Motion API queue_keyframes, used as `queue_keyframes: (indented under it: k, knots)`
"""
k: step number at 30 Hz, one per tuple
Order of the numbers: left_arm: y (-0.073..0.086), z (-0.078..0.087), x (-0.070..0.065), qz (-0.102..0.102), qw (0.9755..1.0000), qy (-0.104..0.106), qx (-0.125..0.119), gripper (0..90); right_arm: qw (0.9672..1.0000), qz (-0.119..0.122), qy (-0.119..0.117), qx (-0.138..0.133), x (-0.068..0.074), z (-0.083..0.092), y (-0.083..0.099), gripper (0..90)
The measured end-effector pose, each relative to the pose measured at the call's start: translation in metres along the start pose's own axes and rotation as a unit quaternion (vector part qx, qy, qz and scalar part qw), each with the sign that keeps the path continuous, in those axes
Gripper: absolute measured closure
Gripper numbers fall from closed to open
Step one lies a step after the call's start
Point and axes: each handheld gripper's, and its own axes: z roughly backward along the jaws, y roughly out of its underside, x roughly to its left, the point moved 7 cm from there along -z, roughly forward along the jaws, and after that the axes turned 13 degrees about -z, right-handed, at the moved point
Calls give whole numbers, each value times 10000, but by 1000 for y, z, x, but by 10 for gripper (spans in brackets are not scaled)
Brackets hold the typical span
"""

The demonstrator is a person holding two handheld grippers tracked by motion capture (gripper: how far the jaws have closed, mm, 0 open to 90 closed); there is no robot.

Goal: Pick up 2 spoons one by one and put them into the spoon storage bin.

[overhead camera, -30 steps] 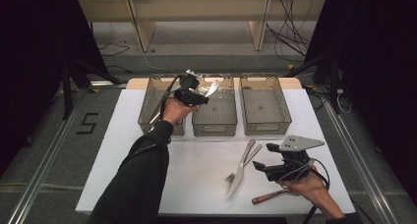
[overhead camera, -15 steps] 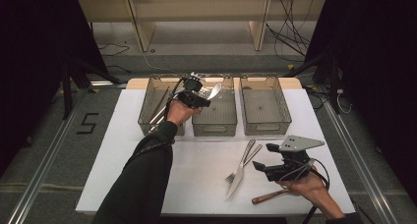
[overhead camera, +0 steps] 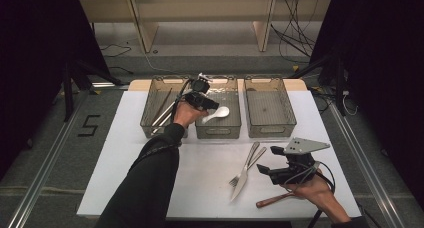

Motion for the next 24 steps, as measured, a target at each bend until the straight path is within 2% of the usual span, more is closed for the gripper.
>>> queue_keyframes:
  k: [2,5,7,12,18,24]
  knots:
    - [-1,3,-1,9,10000,46,-13,478,10000,-12,-3,10,0,0,0,245]
    - [-1,10,-2,-82,10000,41,-36,407,10000,-2,1,-3,0,0,0,245]
    - [-2,16,-4,-81,9998,110,-128,362,10000,-1,2,3,0,0,0,245]
    - [-1,32,-12,-270,9988,258,-311,269,10000,4,0,33,0,0,0,243]
    - [6,52,-19,-415,9973,280,-532,232,9999,-59,66,97,-7,1,1,242]
    - [21,69,-23,-500,9964,288,-625,217,9998,-115,121,148,-13,4,2,242]
